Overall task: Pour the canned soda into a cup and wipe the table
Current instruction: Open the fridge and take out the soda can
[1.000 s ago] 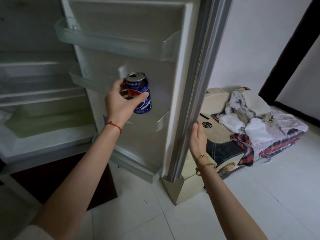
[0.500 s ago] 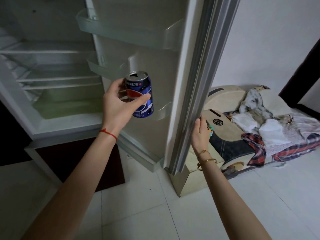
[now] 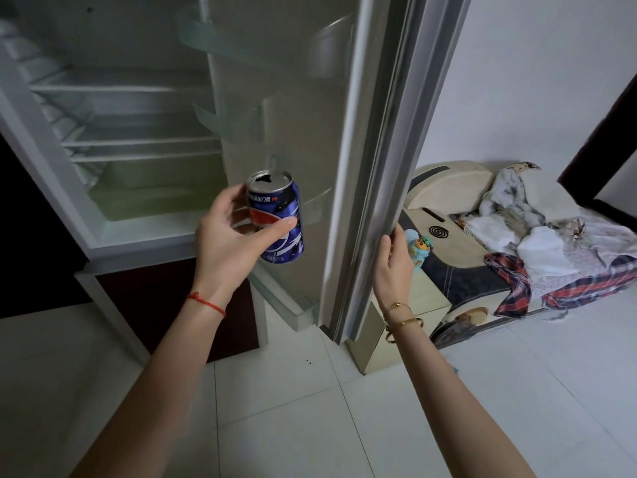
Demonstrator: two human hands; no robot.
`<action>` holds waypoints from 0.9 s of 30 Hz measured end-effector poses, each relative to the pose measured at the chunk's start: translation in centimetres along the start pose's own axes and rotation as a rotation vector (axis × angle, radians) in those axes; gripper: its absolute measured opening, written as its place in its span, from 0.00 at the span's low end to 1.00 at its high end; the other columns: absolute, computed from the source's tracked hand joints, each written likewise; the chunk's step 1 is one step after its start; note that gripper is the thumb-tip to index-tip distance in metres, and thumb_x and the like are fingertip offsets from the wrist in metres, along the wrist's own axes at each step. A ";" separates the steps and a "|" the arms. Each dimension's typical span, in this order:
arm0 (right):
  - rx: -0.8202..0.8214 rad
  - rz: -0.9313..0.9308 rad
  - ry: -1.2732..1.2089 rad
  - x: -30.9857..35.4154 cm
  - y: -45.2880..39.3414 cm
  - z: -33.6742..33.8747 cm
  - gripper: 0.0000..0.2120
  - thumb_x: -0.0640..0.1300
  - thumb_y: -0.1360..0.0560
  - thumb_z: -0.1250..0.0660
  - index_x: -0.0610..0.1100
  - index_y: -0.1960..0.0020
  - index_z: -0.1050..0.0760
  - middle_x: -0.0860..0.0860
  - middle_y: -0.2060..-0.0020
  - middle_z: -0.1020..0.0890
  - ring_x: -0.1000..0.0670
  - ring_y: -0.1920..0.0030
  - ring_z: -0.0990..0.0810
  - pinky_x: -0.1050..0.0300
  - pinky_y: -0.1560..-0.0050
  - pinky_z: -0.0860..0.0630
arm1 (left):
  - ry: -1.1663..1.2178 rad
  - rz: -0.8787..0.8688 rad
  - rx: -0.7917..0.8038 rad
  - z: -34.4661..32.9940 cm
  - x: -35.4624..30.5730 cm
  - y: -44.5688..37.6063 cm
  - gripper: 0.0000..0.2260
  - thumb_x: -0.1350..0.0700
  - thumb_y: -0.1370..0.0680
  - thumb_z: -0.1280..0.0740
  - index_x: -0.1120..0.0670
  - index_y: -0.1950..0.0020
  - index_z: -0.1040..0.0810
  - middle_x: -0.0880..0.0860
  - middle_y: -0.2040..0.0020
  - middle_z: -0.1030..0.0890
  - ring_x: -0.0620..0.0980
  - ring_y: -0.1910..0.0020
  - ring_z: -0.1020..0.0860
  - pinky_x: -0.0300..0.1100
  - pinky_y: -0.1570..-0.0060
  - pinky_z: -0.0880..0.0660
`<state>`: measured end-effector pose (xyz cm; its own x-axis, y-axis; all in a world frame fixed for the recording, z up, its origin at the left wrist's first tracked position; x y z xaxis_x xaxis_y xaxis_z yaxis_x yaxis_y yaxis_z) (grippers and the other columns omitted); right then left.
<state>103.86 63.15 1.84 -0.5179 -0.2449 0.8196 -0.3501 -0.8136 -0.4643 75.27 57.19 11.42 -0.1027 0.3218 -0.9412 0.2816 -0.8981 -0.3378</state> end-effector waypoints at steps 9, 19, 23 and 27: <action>0.024 0.051 0.065 4.5 7.0 -2.5 0.20 0.44 0.20 0.42 0.46 0.29 0.34 0.48 0.40 0.22 0.48 0.41 0.22 0.47 0.39 0.24 | 0.004 0.045 0.032 7.3 0.4 4.0 0.28 0.61 0.36 0.19 0.48 0.40 0.24 0.41 0.47 0.18 0.37 0.49 0.19 0.32 0.51 0.23; 0.128 0.169 0.071 11.8 14.1 -7.2 0.20 0.46 0.21 0.35 0.44 0.31 0.32 0.50 0.42 0.21 0.54 0.48 0.21 0.58 0.47 0.21 | -0.062 0.093 0.040 16.5 1.1 7.4 0.28 0.59 0.36 0.19 0.41 0.42 0.25 0.39 0.46 0.20 0.38 0.45 0.20 0.35 0.48 0.23; 0.156 0.284 0.089 15.2 16.4 -9.7 0.23 0.46 0.22 0.34 0.45 0.29 0.34 0.50 0.37 0.24 0.58 0.43 0.25 0.71 0.41 0.28 | -0.093 0.111 -0.001 20.5 1.5 8.1 0.28 0.59 0.36 0.19 0.38 0.45 0.27 0.36 0.48 0.21 0.31 0.49 0.21 0.28 0.52 0.24; 0.221 0.364 0.084 17.5 18.0 -13.5 0.28 0.49 0.22 0.34 0.49 0.25 0.41 0.52 0.34 0.30 0.53 0.41 0.24 0.52 0.44 0.21 | -0.116 0.123 -0.059 24.6 2.0 8.6 0.29 0.59 0.37 0.19 0.43 0.41 0.25 0.38 0.46 0.20 0.35 0.46 0.21 0.28 0.52 0.24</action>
<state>77.95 51.38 3.29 -0.6417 -0.5003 0.5813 0.0381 -0.7778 -0.6274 54.05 42.72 6.61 -0.1727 0.1707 -0.9701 0.3538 -0.9084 -0.2228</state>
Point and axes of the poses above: each hand's wrist, its own y-axis away from the middle knuckle, its own z-axis out of the back of the hand, x = y × z, the point moved 8 cm from there along -y, towards the middle knuckle
